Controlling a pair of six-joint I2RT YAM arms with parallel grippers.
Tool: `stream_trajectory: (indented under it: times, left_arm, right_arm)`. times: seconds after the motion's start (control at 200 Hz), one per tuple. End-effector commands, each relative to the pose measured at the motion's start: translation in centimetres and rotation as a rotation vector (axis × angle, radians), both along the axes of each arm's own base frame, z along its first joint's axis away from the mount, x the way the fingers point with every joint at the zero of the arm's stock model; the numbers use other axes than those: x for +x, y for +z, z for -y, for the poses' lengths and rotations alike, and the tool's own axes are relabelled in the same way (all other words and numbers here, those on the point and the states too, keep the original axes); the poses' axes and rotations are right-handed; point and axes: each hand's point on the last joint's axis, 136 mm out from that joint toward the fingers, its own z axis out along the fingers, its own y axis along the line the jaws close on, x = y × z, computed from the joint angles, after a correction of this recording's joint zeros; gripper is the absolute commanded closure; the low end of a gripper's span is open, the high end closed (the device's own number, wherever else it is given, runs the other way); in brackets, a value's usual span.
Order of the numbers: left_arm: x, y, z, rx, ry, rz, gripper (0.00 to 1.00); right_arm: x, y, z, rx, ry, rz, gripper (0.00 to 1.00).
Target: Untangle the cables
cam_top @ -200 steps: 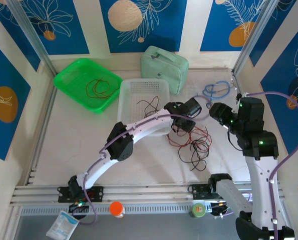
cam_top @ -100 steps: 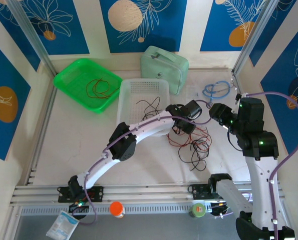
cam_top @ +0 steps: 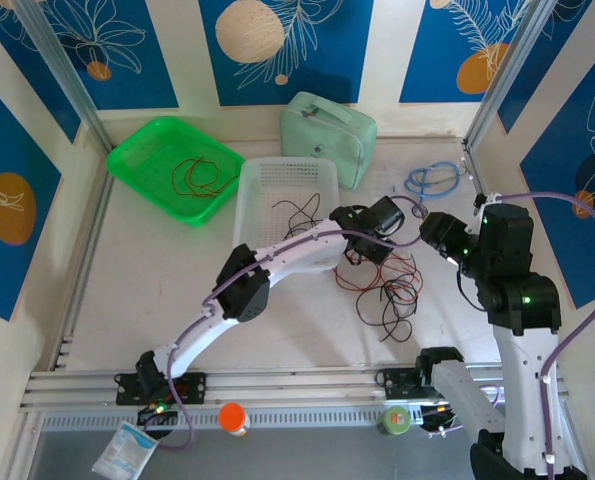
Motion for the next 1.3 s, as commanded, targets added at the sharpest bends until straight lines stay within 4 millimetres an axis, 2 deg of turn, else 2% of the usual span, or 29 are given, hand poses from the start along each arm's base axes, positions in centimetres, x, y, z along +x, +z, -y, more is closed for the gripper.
stream_trajectory:
  times: [0.0, 0.09, 0.195, 0.325, 0.45, 0.605, 0.815, 1.091, 1.296]
  left_arm:
    - [0.2, 13.8, -0.1, -0.203, 0.005, 0.159, 1.0]
    - [-0.2, 18.2, -1.1, -0.262, 0.01, 0.205, 1.0]
    - [-0.7, 22.1, -2.3, -0.313, 0.012, 0.252, 1.0]
    - [-1.2, 25.8, -3.3, -0.371, 0.014, 0.296, 1.0]
    - [-1.5, 28.4, -3.8, -0.423, 0.014, 0.329, 1.0]
    - [-1.7, 29.9, -4.0, -0.463, 0.01, 0.346, 1.0]
    - [-2.0, 30.6, -3.9, -0.487, 0.003, 0.341, 1.0]
    - [-2.2, 31.8, -4.2, -0.516, 0.004, 0.358, 1.0]
    - [-2.3, 34.6, -5.7, -0.54, 0.023, 0.421, 1.0]
  right_arm:
    - [-0.1, -2.5, -0.5, 0.042, 0.009, -0.068, 0.4]
    - [0.2, -3.9, -0.8, 0.079, 0.012, -0.092, 0.4]
    - [0.3, -5.5, -1.3, 0.125, 0.014, -0.124, 0.4]
    - [0.4, -7.5, -1.9, 0.178, 0.017, -0.166, 0.38]
    - [0.8, -9.6, -2.8, 0.254, 0.025, -0.197, 0.35]
    - [1.8, -11.4, -3.6, 0.321, 0.034, -0.198, 0.32]
    - [2.6, -13.4, -3.0, 0.324, -0.011, -0.191, 0.33]
    - [3.3, -15.8, -3.9, 0.382, 0.0, -0.201, 0.34]
    - [3.7, -17.7, -4.1, 0.377, -0.008, -0.253, 0.35]
